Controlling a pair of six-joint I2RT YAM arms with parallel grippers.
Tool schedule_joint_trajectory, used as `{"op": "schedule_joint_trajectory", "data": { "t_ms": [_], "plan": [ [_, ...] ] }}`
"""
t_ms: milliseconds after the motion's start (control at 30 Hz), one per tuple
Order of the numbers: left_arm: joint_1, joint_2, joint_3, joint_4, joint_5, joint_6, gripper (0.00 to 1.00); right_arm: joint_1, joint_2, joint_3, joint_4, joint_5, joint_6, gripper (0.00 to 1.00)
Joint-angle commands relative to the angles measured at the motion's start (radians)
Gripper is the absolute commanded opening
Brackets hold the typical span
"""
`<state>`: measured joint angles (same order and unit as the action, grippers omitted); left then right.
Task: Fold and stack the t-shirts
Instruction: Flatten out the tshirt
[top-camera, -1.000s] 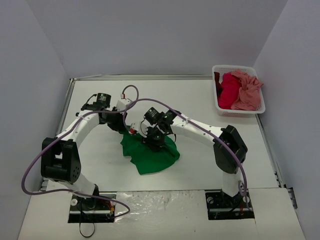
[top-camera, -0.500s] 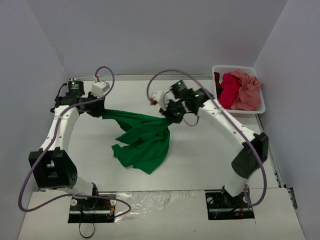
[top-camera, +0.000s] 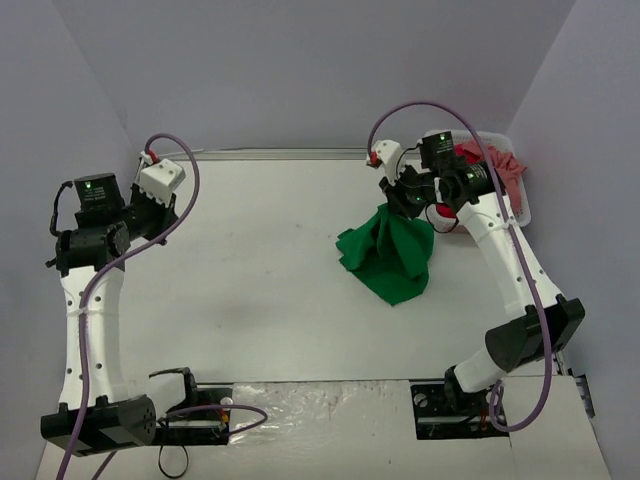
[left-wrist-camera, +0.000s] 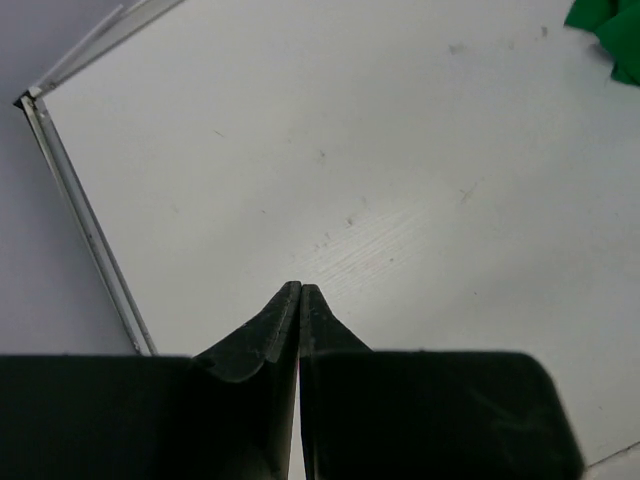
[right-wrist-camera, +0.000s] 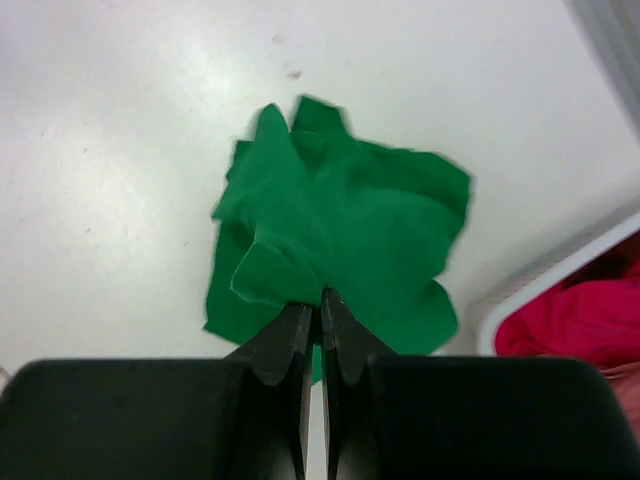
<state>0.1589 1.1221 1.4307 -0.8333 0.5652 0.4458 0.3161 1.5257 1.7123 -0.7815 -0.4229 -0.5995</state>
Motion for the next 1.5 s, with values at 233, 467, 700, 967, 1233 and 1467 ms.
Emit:
{"op": "schedule_joint_trajectory", "data": {
  "t_ms": [233, 467, 700, 967, 1233, 1467],
  "plan": [
    [-0.002, -0.031, -0.226, 0.034, 0.107, 0.034, 0.50, 0.008, -0.015, -0.103, -0.010, -0.086, 0.043, 0.00],
    [-0.099, 0.063, -0.311, 0.238, 0.248, -0.102, 0.81, -0.009, 0.001, -0.111, 0.024, -0.013, 0.078, 0.00],
    [-0.514, 0.221, -0.349, 0.621, 0.009, -0.272, 0.95, -0.057, 0.059, -0.126, 0.050, -0.068, 0.116, 0.00],
    [-0.633, 0.521, -0.216, 0.920, -0.016, -0.599, 0.97, -0.095, 0.117, -0.125, 0.045, -0.071, 0.129, 0.00],
    [-0.664, 0.797, -0.038, 1.007, -0.015, -0.740, 0.96, -0.109, 0.113, -0.152, 0.047, -0.057, 0.129, 0.00],
    [-0.682, 0.984, 0.091, 1.042, 0.145, -0.909, 0.98, -0.123, 0.116, -0.168, 0.048, -0.048, 0.121, 0.00]
  ]
}}
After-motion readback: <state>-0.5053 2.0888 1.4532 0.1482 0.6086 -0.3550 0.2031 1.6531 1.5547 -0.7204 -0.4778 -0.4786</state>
